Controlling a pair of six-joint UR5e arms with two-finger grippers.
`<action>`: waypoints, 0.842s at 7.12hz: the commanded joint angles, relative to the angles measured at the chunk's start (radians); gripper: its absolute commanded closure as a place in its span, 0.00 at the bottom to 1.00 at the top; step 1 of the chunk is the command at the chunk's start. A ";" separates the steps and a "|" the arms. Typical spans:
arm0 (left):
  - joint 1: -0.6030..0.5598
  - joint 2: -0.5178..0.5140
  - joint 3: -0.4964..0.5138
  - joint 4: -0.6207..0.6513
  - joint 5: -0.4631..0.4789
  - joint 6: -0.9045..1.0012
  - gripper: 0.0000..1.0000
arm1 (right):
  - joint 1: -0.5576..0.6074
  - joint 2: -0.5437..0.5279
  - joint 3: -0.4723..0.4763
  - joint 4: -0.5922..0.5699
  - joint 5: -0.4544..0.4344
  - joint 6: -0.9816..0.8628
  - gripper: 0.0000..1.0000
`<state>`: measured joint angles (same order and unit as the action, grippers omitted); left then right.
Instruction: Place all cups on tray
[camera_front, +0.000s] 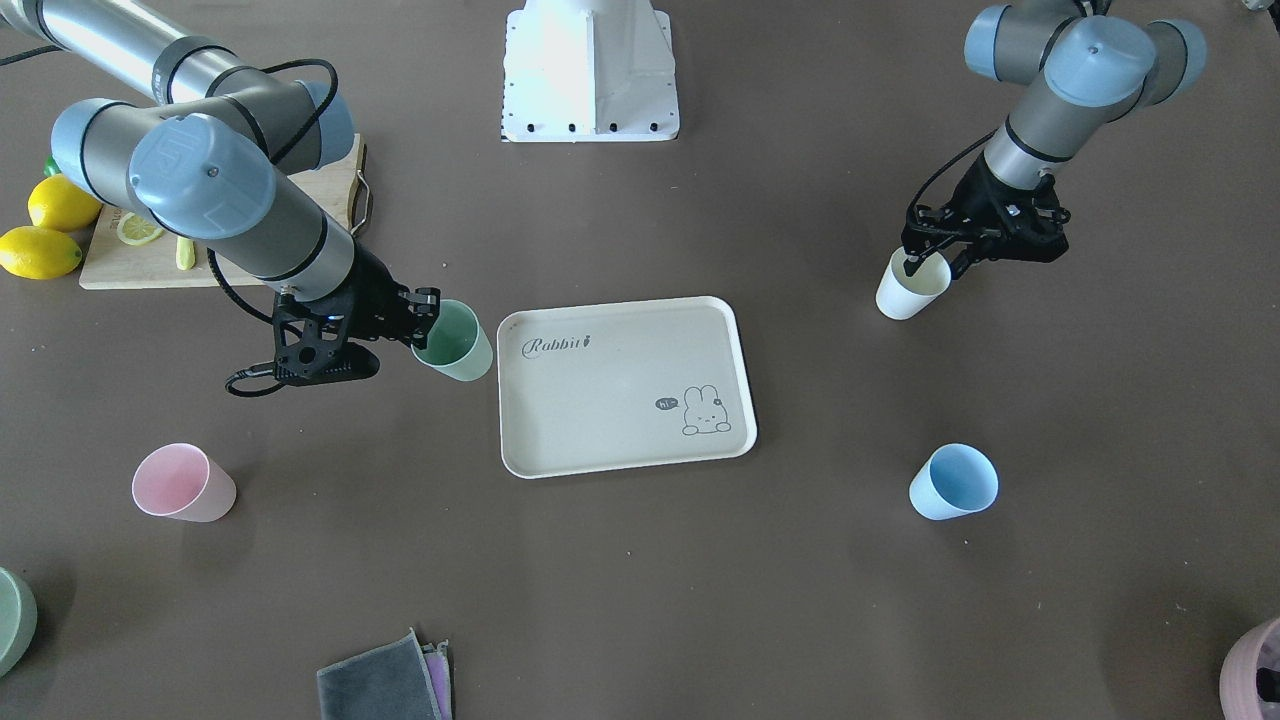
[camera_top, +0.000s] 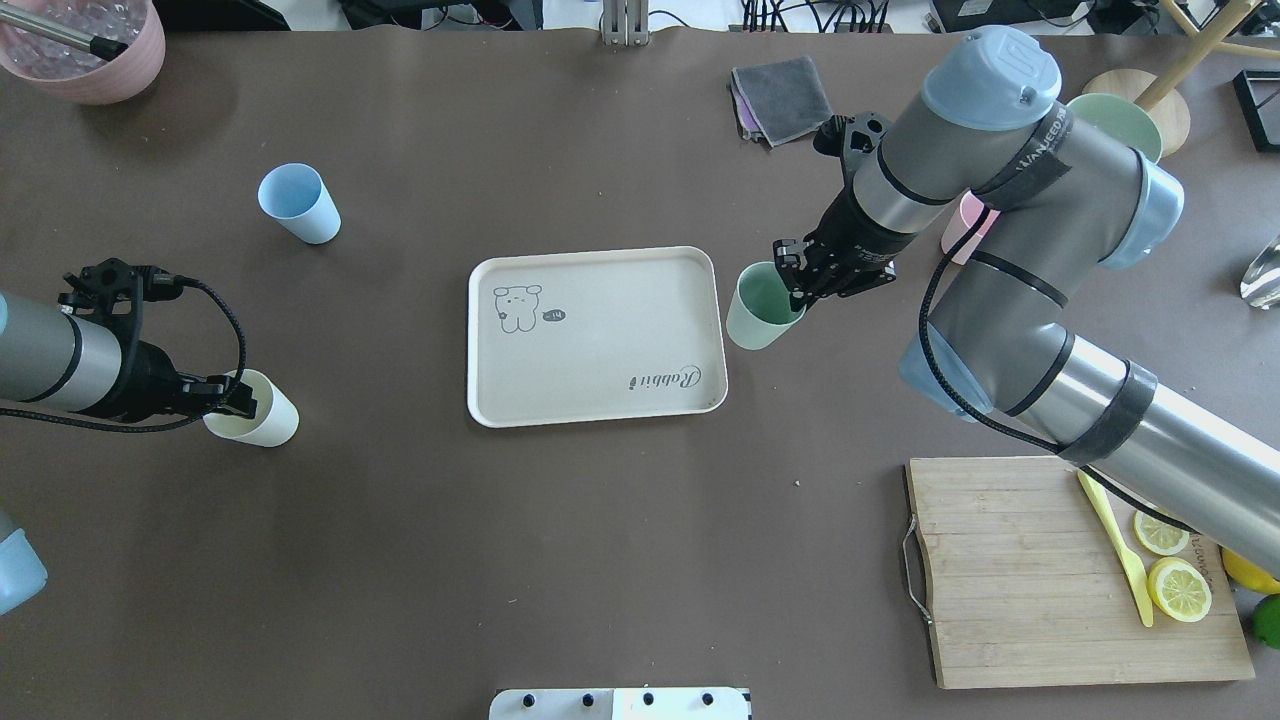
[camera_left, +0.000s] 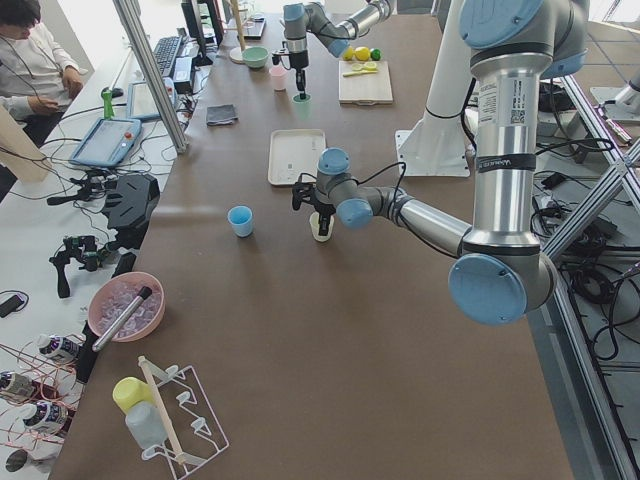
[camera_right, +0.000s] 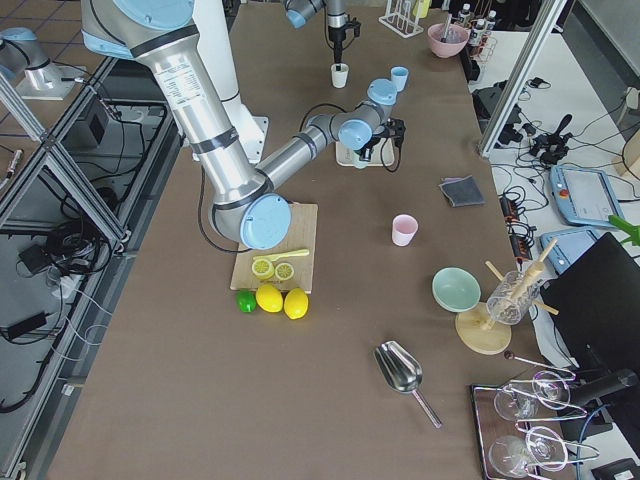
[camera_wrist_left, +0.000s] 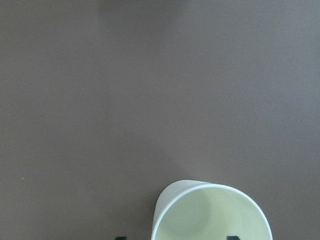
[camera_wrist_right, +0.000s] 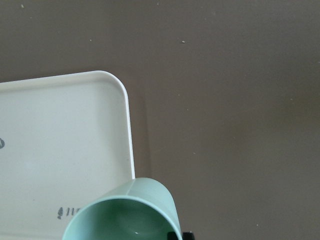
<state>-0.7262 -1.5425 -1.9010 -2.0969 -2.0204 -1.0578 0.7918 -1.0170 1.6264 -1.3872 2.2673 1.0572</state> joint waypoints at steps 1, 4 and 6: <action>0.002 -0.046 0.014 0.003 -0.006 -0.007 1.00 | -0.040 0.067 -0.043 0.004 -0.047 0.044 1.00; 0.008 -0.372 0.034 0.245 -0.009 -0.120 1.00 | -0.104 0.077 -0.049 0.004 -0.115 0.044 1.00; 0.112 -0.546 0.110 0.331 0.038 -0.226 1.00 | -0.111 0.077 -0.049 0.005 -0.114 0.043 0.01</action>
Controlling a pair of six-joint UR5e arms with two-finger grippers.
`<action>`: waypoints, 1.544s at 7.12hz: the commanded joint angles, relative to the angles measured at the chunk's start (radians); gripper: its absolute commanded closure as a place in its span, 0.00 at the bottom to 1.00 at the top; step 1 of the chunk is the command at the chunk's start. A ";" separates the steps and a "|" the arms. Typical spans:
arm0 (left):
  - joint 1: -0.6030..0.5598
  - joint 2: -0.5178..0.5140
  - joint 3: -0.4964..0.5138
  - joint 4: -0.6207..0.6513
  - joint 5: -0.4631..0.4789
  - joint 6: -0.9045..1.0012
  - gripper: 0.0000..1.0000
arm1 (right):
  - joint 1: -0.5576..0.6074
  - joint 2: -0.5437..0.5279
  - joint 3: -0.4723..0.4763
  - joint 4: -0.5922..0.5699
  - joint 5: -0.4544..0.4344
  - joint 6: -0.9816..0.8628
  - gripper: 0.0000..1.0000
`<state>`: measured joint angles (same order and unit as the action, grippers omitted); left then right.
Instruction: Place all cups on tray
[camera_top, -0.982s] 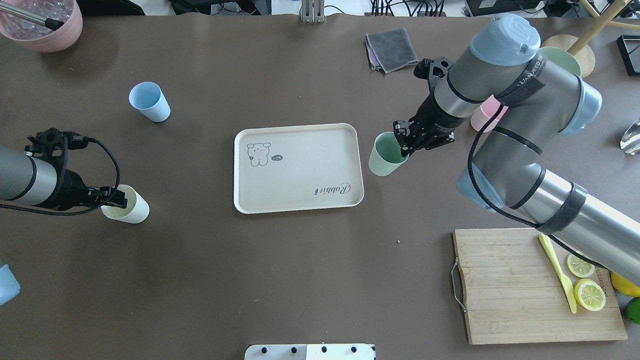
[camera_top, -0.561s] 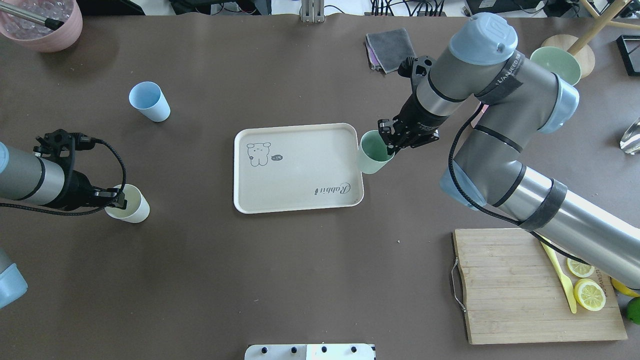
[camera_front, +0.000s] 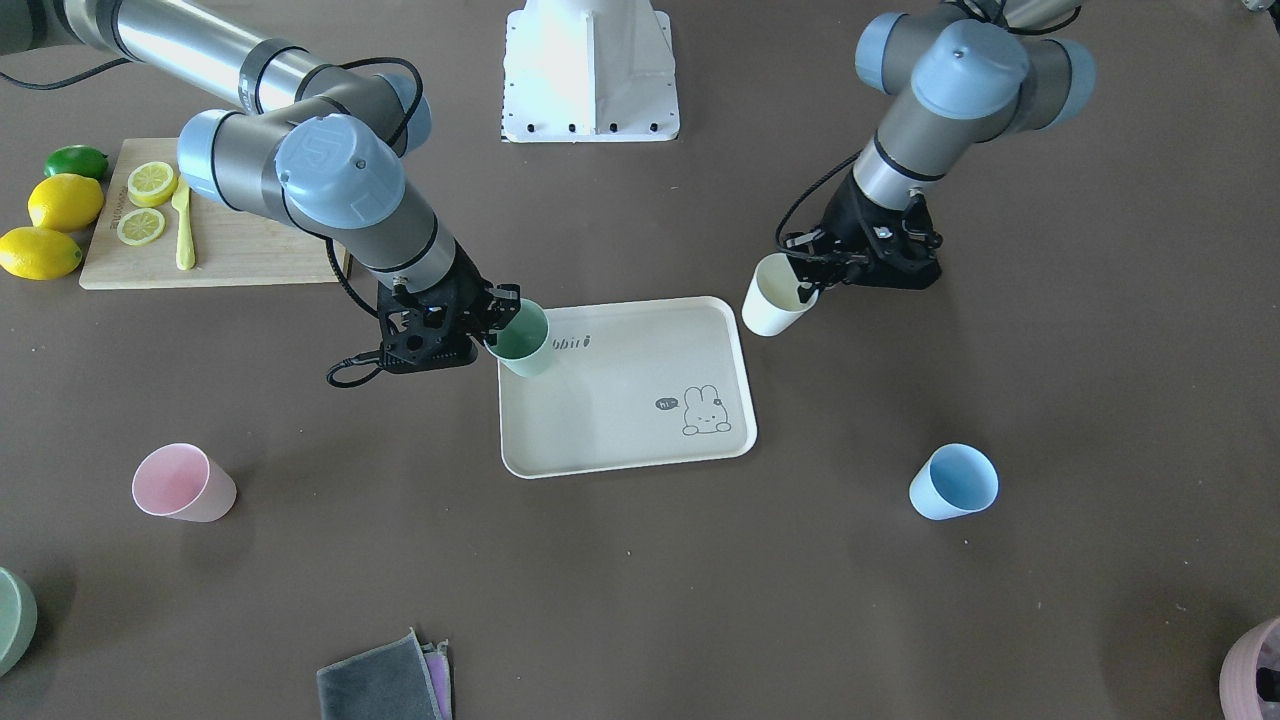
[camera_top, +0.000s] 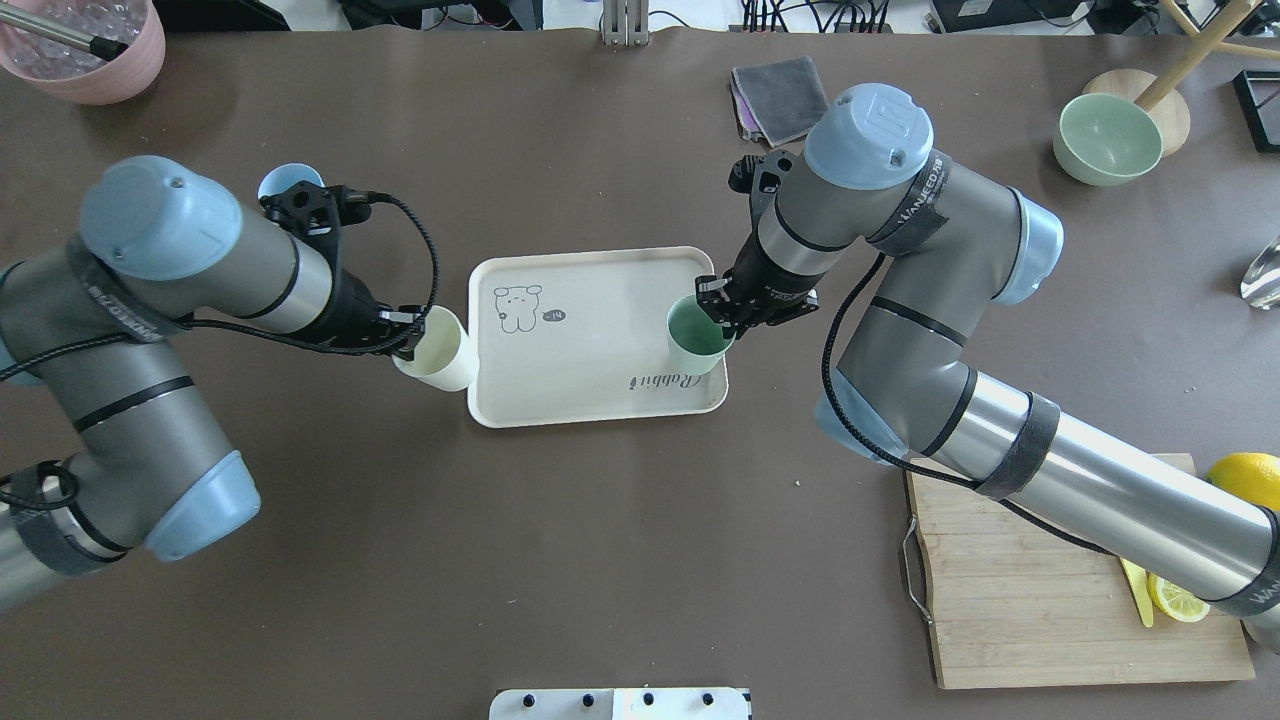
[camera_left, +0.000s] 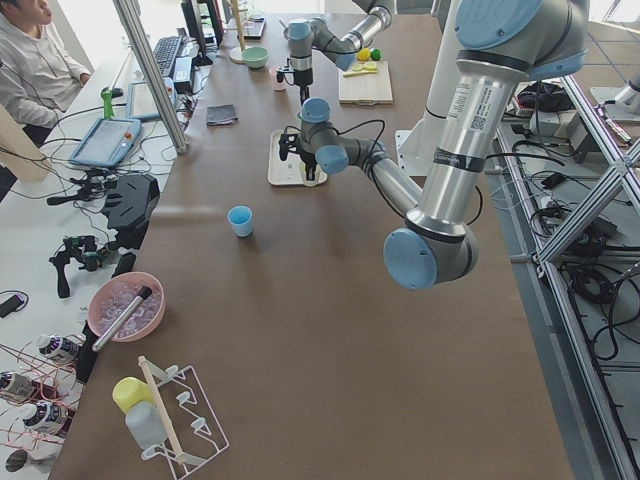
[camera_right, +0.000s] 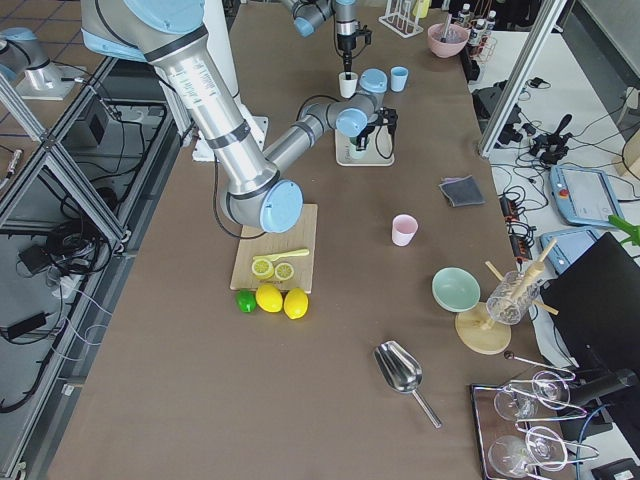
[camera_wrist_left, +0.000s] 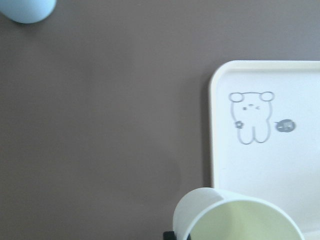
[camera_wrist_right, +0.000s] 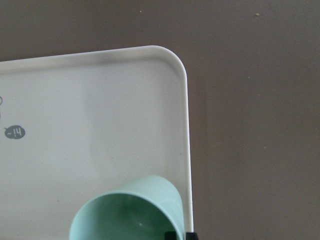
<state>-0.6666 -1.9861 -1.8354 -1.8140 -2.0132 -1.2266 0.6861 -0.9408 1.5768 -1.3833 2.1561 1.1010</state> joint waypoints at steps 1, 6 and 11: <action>0.089 -0.129 0.063 0.050 0.089 -0.059 1.00 | 0.018 -0.003 0.014 0.001 0.010 -0.010 0.00; 0.101 -0.181 0.163 0.036 0.093 -0.054 0.88 | 0.344 -0.183 0.019 -0.017 0.174 -0.344 0.00; -0.006 -0.171 0.130 0.047 0.080 0.053 0.03 | 0.464 -0.187 -0.248 -0.003 0.147 -0.518 0.00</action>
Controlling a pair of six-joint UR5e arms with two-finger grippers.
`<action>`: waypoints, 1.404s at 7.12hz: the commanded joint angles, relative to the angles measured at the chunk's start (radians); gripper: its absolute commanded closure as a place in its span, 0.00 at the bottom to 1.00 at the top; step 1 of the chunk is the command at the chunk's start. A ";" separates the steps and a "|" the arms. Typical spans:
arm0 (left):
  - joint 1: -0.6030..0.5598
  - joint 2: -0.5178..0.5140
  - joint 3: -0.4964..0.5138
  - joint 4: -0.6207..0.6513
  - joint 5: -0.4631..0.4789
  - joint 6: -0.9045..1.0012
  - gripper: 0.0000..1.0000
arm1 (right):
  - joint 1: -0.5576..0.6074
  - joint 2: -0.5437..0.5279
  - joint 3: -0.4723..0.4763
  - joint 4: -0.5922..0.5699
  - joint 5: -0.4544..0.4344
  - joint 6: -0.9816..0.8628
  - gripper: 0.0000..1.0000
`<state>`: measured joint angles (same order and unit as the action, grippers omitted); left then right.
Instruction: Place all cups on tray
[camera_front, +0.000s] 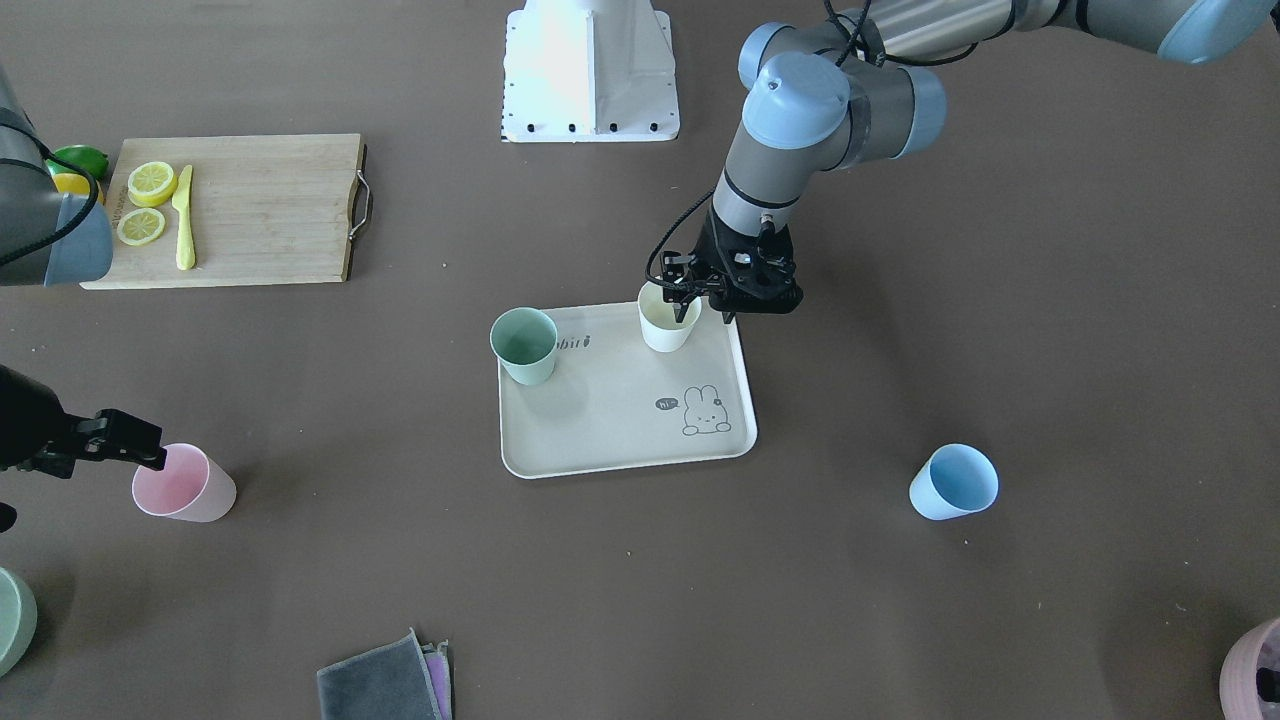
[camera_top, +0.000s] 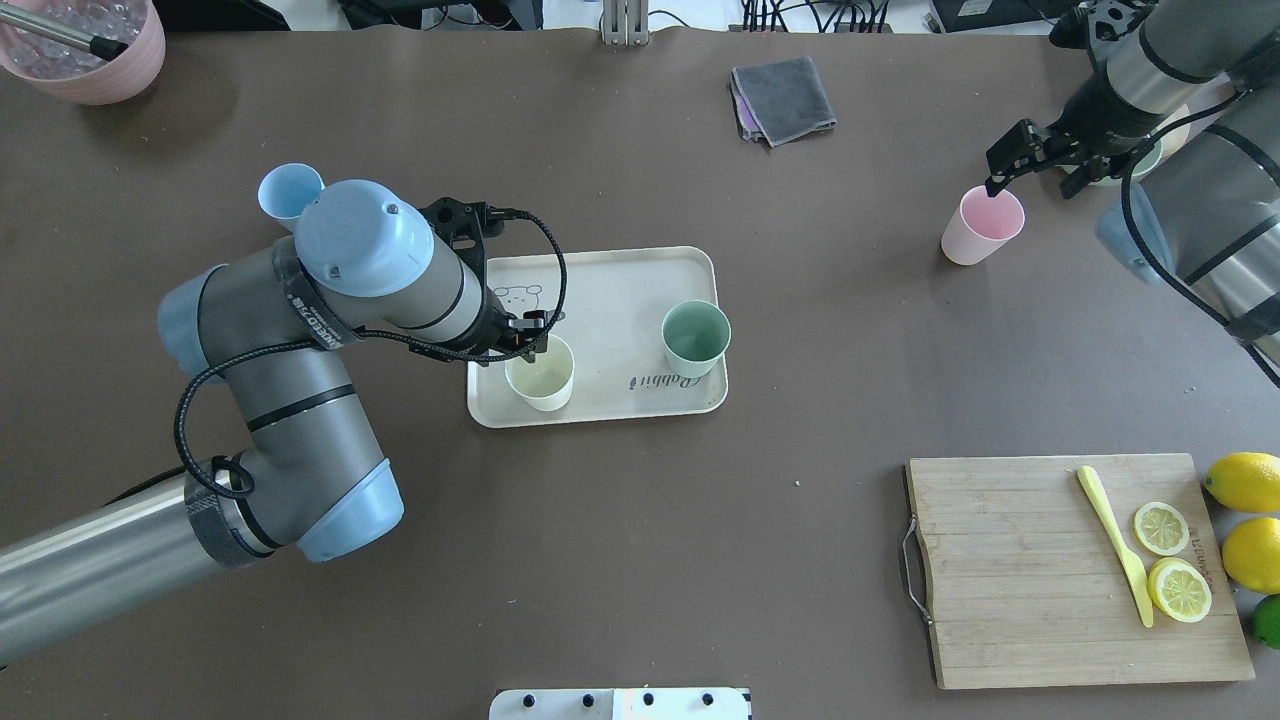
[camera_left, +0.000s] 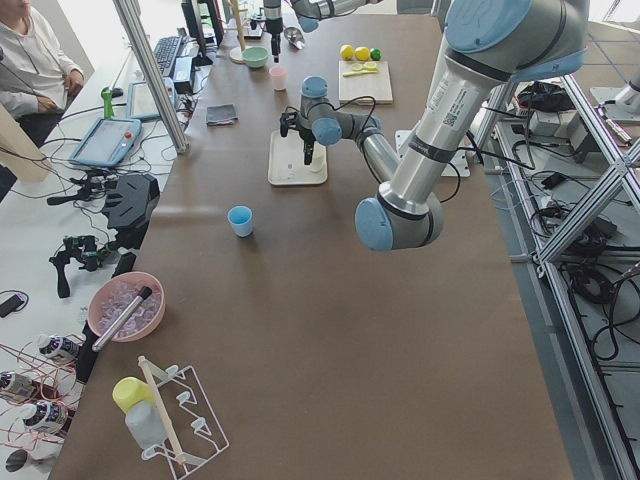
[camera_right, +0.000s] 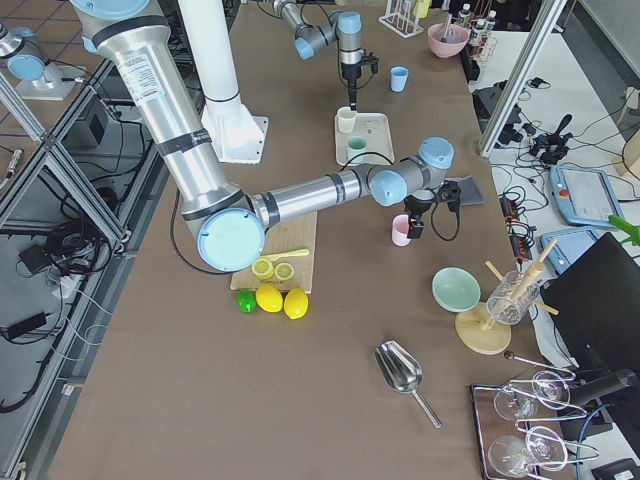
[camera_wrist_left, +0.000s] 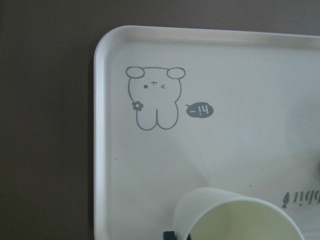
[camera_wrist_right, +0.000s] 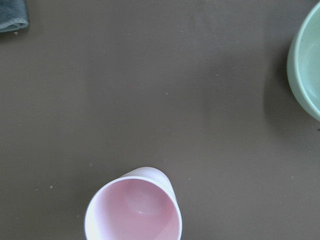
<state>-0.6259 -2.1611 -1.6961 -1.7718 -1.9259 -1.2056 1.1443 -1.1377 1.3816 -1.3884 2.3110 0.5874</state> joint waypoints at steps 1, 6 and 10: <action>-0.060 0.013 -0.010 0.006 -0.021 0.032 0.03 | 0.006 0.012 -0.062 0.002 -0.004 0.006 0.00; -0.193 0.105 -0.037 0.028 -0.028 0.290 0.03 | -0.041 0.016 -0.076 0.003 0.008 0.066 0.09; -0.393 0.161 0.137 0.014 -0.160 0.555 0.03 | -0.064 0.018 -0.061 0.003 0.028 0.074 1.00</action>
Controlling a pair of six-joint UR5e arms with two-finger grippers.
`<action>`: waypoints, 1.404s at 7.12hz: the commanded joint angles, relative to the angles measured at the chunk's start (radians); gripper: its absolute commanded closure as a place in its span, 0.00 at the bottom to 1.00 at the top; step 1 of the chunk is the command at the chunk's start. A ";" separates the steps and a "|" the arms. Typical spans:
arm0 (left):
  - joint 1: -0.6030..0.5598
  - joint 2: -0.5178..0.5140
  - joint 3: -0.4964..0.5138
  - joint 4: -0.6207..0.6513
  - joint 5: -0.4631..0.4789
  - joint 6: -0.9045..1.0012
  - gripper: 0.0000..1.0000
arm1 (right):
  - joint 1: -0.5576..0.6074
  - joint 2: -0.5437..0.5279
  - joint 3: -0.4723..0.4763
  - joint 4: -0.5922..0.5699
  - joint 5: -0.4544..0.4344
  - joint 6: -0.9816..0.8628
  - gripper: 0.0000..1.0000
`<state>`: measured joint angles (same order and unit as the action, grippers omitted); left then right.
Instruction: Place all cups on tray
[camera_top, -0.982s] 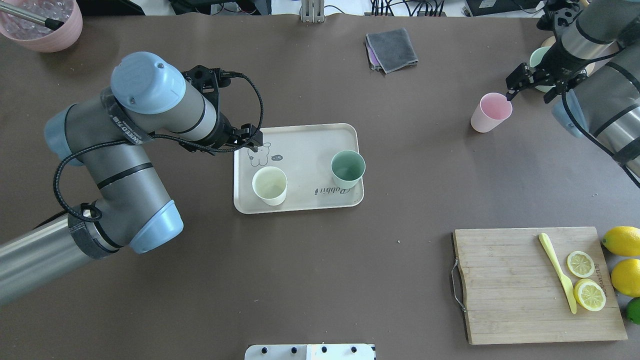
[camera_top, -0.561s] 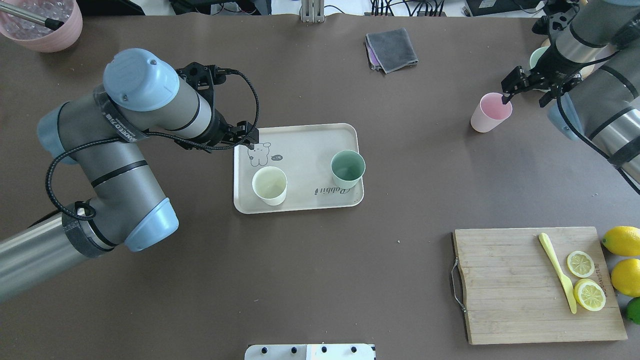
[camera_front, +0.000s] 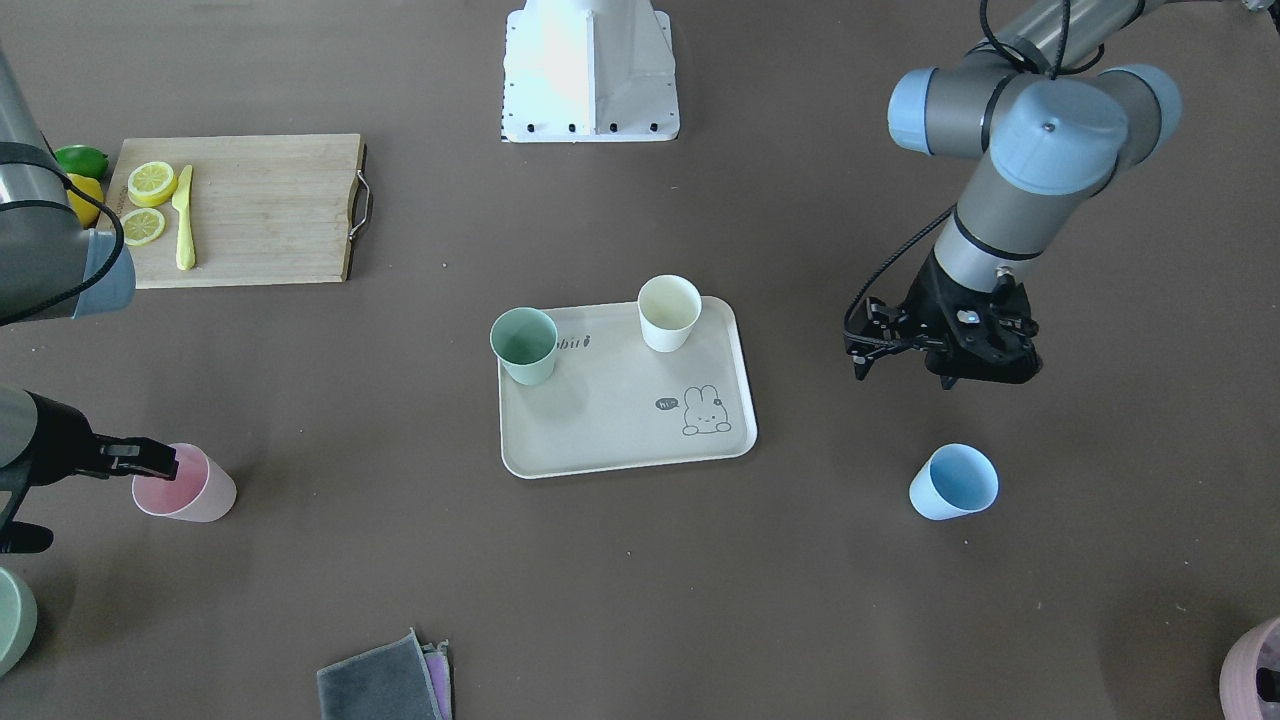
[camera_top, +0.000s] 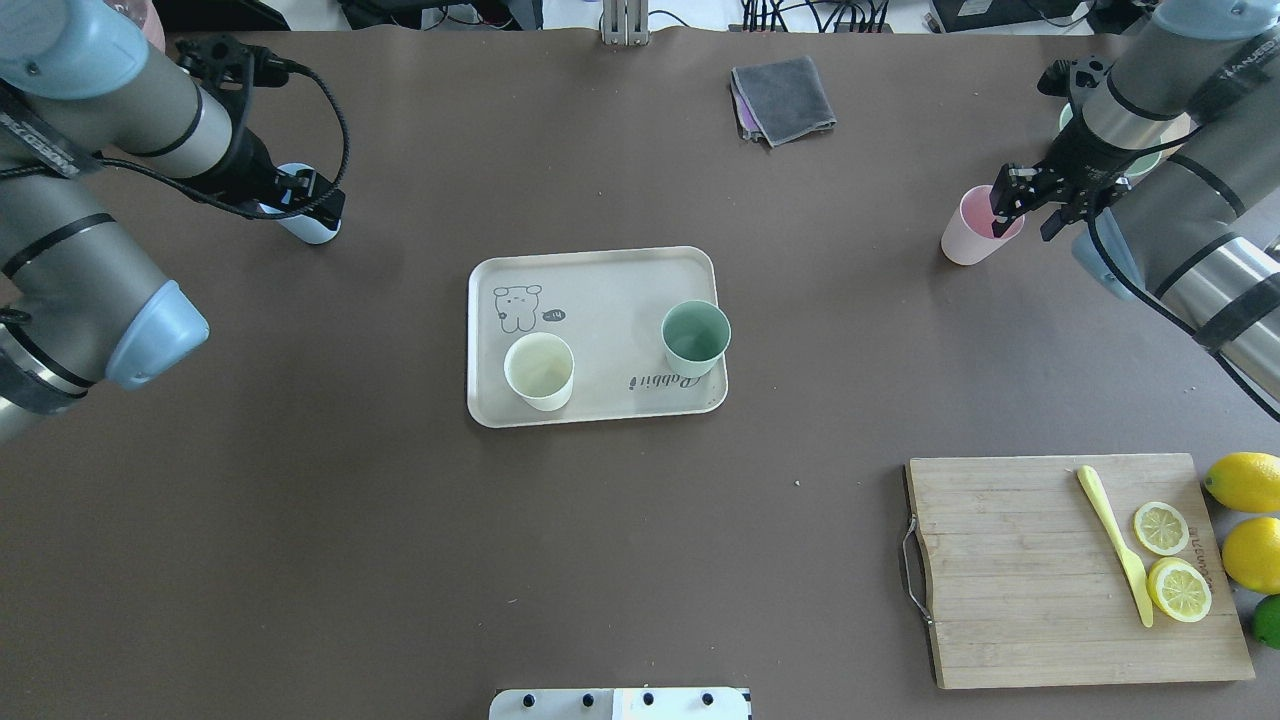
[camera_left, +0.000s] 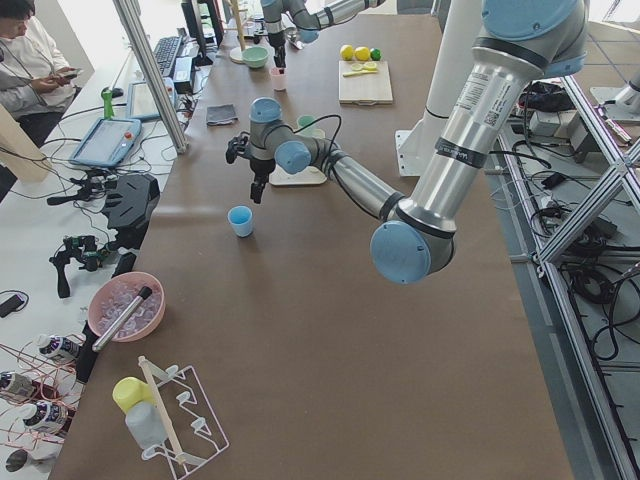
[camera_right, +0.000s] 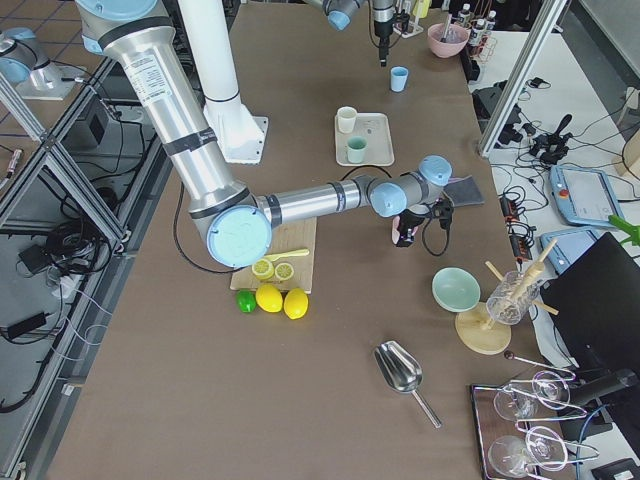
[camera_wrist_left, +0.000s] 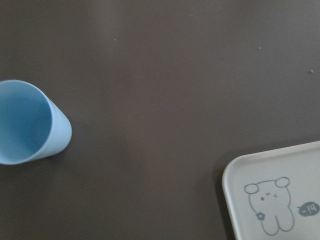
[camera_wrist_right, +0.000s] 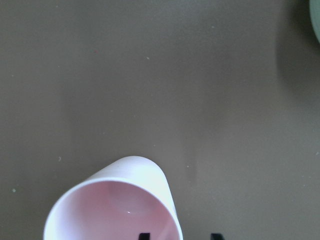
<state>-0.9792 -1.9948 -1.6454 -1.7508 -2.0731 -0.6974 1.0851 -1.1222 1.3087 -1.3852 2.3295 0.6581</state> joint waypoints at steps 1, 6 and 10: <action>-0.047 -0.056 0.154 -0.016 -0.013 0.038 0.03 | -0.007 0.021 0.046 0.000 0.011 0.037 1.00; -0.039 -0.098 0.339 -0.191 -0.015 -0.020 0.55 | -0.138 0.229 0.080 0.000 0.008 0.398 1.00; -0.032 -0.146 0.346 -0.173 -0.048 -0.071 1.00 | -0.284 0.321 0.080 0.021 -0.053 0.547 1.00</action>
<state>-1.0121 -2.1077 -1.2963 -1.9365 -2.0960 -0.7317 0.8479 -0.8210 1.3880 -1.3775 2.3106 1.1707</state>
